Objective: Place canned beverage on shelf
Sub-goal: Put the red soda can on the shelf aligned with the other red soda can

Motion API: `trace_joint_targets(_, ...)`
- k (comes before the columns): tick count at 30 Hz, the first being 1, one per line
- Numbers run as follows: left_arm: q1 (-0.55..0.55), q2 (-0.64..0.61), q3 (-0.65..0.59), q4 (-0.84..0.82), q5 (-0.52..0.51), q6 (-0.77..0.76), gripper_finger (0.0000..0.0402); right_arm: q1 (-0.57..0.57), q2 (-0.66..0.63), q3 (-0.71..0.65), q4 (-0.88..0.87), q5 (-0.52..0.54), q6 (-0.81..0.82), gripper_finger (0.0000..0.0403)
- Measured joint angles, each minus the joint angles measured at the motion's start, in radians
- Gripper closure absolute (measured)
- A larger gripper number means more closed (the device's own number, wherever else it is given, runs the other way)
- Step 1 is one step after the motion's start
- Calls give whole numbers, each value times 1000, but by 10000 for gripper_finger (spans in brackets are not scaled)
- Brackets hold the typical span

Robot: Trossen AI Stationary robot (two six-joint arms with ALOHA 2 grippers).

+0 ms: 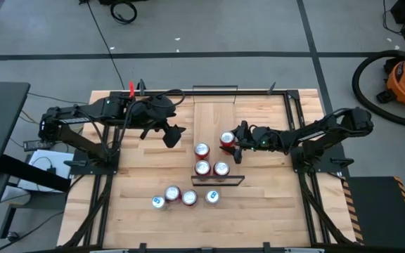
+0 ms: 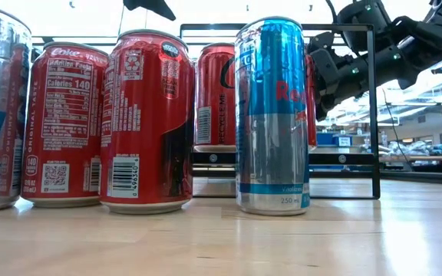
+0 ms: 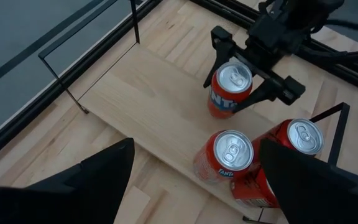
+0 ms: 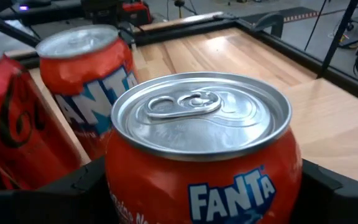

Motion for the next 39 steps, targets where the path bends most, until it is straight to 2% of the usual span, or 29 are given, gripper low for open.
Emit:
trace_joint_targets(8, 0, 0, 0, -2, 0, -10, 47, 5, 15, 2, 5, -37, -11, 79)
trace_joint_targets(12, 0, 0, 0, -2, 0, -16, 47, 2, 13, 2, -5, -87, -21, 58)
trace_joint_targets(19, 0, 0, 0, -1, 0, -16, 47, 2, 14, 1, -29, -110, -3, 9)
trace_joint_targets(24, 0, 0, 0, -1, 0, -16, 47, 2, -42, 1, -75, -134, 8, 7)
trace_joint_targets(32, 0, 0, 0, -1, 0, -15, 47, 2, -201, 4, -290, -153, 8, 6)
trace_joint_targets(39, 0, 0, 0, -1, 0, 13, 47, 2, -267, 137, -662, -159, -8, 5)
